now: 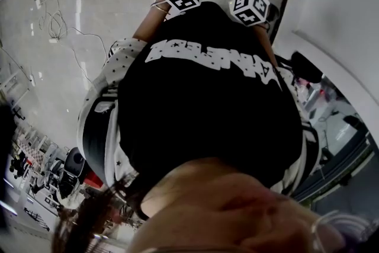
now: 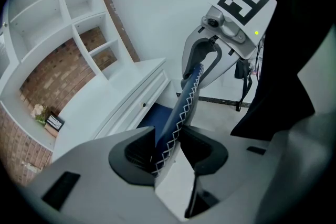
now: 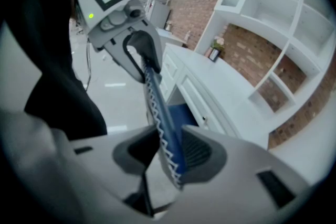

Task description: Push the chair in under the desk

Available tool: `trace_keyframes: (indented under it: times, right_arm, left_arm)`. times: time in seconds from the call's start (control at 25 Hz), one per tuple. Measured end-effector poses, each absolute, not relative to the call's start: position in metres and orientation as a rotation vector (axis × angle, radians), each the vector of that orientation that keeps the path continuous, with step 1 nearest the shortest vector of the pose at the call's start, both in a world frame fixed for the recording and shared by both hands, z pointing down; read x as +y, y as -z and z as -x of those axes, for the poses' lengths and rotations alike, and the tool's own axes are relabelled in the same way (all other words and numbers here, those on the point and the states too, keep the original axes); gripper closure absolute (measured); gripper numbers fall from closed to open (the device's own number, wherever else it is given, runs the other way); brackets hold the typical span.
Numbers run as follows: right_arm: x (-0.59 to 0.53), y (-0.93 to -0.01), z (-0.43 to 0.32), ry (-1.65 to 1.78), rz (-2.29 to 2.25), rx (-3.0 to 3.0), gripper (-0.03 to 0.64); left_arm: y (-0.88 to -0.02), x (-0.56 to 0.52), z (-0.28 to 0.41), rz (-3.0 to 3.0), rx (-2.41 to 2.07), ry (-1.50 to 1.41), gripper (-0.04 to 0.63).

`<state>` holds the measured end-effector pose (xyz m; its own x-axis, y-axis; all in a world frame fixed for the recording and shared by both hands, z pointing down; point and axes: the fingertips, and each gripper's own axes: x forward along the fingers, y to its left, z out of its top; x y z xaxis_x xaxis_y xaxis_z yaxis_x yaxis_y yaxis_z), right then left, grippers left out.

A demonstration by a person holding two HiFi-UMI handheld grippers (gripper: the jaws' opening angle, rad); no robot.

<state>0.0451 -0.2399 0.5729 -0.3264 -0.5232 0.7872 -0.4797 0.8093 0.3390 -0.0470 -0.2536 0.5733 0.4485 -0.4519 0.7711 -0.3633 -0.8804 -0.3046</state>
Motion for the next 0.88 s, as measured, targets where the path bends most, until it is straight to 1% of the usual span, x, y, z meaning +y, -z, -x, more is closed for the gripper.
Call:
trace_keyframes:
  times: [0.88]
  right_arm:
    - [-0.281,-0.577,-0.053,0.113,-0.721,-2.0,0.472]
  left_arm:
    - [-0.58,-0.294,0.04,2.577,0.793,1.448,0.408]
